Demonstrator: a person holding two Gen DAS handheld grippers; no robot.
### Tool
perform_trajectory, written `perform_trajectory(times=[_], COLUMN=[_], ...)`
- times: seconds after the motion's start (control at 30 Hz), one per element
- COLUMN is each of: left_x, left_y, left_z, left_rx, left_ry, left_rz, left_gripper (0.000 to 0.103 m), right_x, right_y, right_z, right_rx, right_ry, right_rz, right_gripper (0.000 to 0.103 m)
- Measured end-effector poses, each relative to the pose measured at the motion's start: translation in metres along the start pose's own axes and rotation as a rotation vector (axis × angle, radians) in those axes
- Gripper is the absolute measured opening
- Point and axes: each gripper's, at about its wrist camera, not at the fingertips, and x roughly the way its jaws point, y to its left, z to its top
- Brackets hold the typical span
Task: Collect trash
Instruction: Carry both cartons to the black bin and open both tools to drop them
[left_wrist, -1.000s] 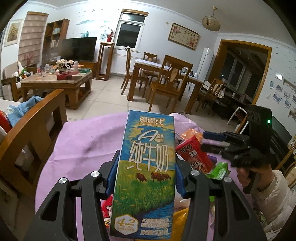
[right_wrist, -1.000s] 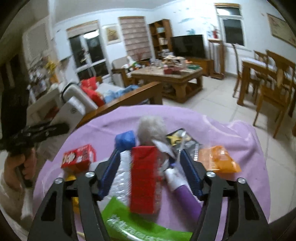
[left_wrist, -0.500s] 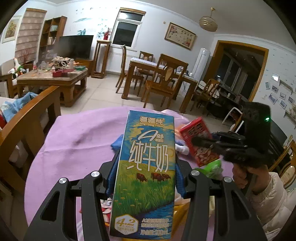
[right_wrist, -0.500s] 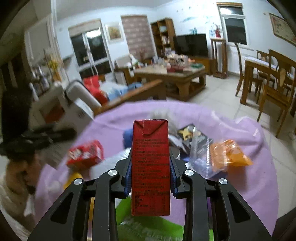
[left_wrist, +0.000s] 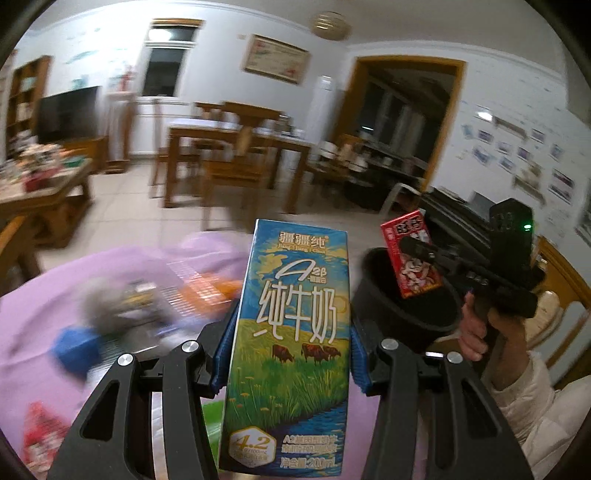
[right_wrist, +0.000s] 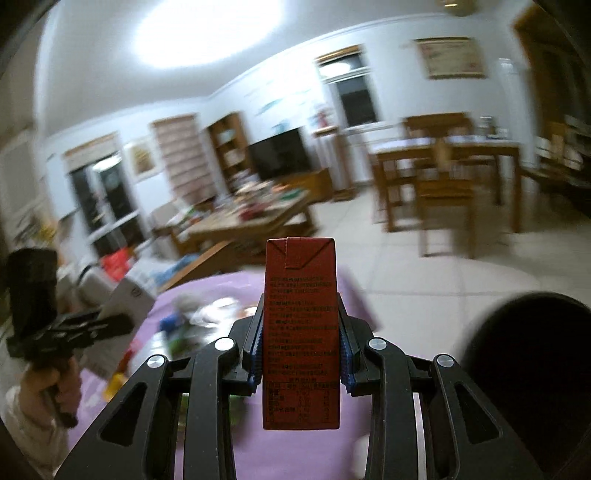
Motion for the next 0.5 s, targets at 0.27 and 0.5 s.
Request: perform_trajectory(times=[0.27, 0.5], left_x=[0.125, 0.218], left_y=[-0.091, -0.145], left_z=[0.022, 0.022], left_rx=[0.025, 0.032], left_ry=[0.081, 0.150], left_rz=[-0.252, -0.313], left_gripper=[0.050, 0.050], right_x=[-0.041, -0.051], right_y=[-0.145, -0.199], right_z=[-0.034, -0.073], right_rx=[0.195, 0.294], right_ry=[0.016, 0.035], right_rz=[-0.235, -0.242], right_gripper=[0.032, 0.032])
